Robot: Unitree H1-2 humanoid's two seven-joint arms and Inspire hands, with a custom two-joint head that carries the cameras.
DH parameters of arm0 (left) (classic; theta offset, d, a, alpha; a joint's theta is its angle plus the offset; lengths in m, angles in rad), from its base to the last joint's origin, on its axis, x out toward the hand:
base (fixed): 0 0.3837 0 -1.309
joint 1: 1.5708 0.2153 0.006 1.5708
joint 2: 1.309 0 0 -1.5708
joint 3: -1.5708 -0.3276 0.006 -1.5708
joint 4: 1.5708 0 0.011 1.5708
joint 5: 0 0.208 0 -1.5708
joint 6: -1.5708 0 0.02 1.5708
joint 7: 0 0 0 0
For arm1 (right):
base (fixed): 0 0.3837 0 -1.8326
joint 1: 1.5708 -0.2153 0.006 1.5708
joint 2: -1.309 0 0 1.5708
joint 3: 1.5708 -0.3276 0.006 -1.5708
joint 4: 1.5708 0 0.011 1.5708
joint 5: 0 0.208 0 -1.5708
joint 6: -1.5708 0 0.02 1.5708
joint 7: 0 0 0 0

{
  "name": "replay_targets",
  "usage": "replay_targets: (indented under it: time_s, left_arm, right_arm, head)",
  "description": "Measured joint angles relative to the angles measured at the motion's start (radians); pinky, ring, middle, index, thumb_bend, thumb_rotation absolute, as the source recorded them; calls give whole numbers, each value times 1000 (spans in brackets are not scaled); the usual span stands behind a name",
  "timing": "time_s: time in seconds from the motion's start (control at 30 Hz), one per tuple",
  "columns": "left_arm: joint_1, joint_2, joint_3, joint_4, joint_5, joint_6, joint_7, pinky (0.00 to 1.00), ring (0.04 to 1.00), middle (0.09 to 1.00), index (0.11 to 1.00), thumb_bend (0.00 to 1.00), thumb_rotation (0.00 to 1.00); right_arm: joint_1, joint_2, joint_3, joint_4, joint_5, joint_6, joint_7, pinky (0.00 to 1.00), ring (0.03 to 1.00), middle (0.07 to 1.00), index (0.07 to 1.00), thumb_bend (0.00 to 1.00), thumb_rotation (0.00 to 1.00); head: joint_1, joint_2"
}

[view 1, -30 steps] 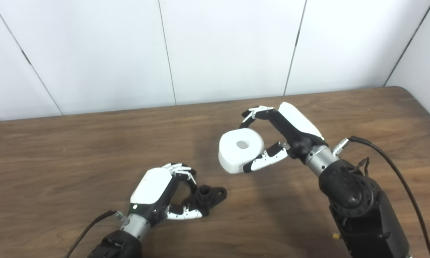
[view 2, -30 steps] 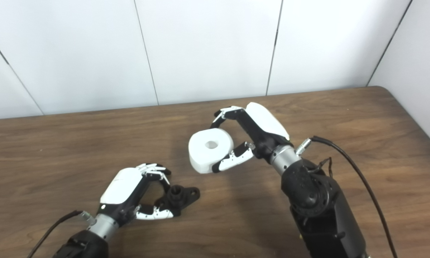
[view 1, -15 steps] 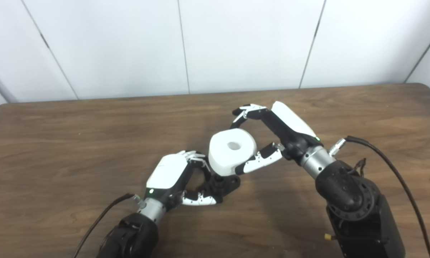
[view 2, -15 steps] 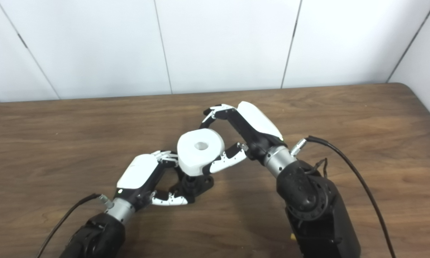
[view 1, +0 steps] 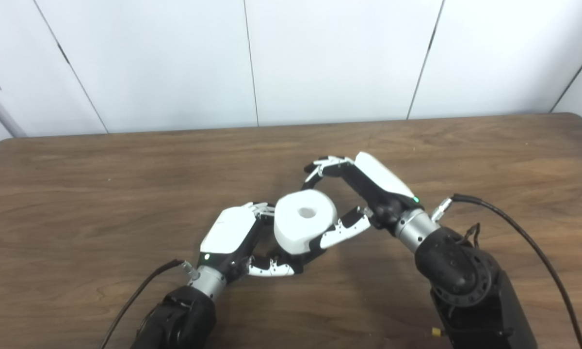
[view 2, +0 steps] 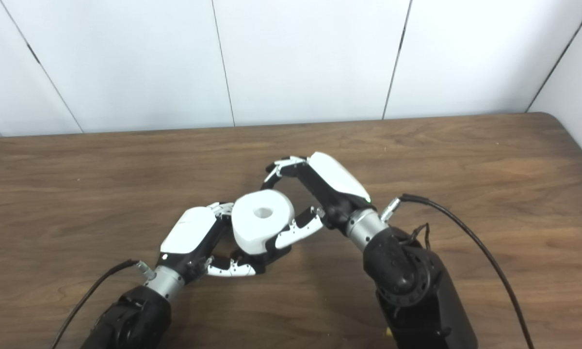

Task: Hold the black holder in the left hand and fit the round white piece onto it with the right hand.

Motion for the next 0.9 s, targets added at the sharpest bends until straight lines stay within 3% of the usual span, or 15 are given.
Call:
replay_targets:
  time_s: [0.27, 0.9]
  left_arm:
    - [0, 0, 0, 0, 0, 0, 0, 902, 847, 772, 485, 523, 54]
    - [-2, 0, -1, 2, -2, 1, 0, 905, 849, 773, 486, 523, 54]
  right_arm:
    - [4, -15, 5, 6, 5, -8, -35, 1000, 929, 822, 482, 526, 138]
    - [8, -15, 23, 17, 14, -7, -36, 1000, 931, 829, 482, 526, 139]
  head:
    - [2, 5]
    - [-3, 2]
